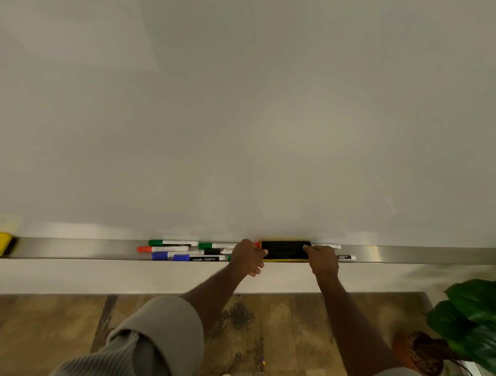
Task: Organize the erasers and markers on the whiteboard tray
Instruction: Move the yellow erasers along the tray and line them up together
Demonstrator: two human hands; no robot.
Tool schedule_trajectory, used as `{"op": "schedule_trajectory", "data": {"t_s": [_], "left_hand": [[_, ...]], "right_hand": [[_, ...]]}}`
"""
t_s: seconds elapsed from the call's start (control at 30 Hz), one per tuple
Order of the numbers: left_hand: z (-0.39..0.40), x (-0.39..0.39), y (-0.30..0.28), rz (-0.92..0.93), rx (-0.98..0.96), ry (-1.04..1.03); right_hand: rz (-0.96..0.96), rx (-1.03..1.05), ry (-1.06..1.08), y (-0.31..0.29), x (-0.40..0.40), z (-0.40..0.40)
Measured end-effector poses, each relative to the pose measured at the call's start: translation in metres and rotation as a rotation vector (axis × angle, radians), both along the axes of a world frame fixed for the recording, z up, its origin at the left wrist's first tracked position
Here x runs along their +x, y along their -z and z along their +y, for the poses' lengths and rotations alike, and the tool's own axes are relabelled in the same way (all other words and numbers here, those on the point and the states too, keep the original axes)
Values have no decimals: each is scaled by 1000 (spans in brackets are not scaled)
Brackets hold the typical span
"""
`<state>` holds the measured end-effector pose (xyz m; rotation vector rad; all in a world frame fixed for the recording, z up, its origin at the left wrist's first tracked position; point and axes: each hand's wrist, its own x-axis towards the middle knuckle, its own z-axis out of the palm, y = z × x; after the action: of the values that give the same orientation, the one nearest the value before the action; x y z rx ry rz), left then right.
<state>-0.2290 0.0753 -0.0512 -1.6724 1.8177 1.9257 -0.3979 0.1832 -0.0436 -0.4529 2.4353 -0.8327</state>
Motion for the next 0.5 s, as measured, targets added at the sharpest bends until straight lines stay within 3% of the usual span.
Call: {"op": "schedule_trajectory", "data": {"t_s": [0.17,0.3,0.5], "left_hand": [[-3,9,-7,110,-13,-80],[-10,27,-15,227,94,-249],[-22,70,-18,295,127,-332]], "right_hand": [[28,-105,13,-12,5,-1],[10,-262,36,-26,13,1],[-126,-479,-137,-57,43,-5]]}}
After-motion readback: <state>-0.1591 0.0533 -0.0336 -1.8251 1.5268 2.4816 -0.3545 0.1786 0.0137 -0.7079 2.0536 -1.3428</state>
